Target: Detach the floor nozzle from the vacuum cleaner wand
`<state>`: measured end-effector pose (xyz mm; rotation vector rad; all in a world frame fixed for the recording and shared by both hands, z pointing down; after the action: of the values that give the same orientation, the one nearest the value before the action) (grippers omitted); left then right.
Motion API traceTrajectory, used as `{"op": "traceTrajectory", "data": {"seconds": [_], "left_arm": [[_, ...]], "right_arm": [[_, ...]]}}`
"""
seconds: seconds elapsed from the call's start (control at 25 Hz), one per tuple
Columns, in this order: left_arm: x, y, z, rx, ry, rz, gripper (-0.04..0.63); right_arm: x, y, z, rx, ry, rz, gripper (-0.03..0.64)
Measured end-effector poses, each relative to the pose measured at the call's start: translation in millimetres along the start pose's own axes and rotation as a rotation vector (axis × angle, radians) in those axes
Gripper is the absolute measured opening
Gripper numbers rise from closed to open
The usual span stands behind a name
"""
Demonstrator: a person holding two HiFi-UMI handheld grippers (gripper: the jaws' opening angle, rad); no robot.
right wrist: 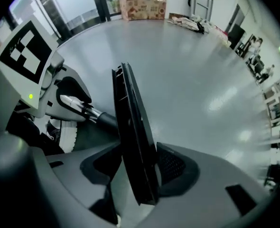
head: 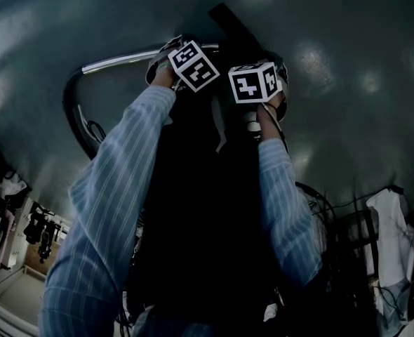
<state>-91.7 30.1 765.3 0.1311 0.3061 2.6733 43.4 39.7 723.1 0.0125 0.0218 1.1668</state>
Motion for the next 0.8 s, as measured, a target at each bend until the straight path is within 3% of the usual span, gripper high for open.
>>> {"op": "traceTrajectory", "data": {"seconds": [0.12, 0.28, 0.44, 0.64, 0.72, 0.8], "left_arm": [[2, 1, -1, 0.002, -0.008, -0.002, 0.179], [-4, 0, -1, 0.012, -0.034, -0.027, 0.184], [-22, -13, 10, 0.013, -0.070, -0.039, 0.186], [-26, -12, 1, 0.034, -0.111, -0.073, 0.188], [-30, -13, 1, 0.042, -0.101, -0.057, 0.190], [-29, -14, 2, 0.045, -0.055, 0.012, 0.190]], "right_arm": [[4, -3, 4, 0.051, 0.004, -0.073, 0.225], [9, -16, 9, -0.049, 0.055, 0.013, 0.234], [27, -41, 19, -0.003, 0.082, -0.030, 0.233], [24, -56, 15, -0.118, 0.122, 0.142, 0.258], [27, -51, 7, -0.010, 0.103, 0.088, 0.256], [32, -41, -1, 0.153, 0.084, -0.115, 0.211]]}}
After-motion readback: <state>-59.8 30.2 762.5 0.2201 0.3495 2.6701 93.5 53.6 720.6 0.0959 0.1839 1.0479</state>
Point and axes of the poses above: the fingertips, and each gripper's own axes: z forward along the fingers, y to its left, x out of its underside, the point moved 1 cm from there along -z, backward along the fingers, and after that the axes turned 5 degrees about y, right-handed, at the moved point
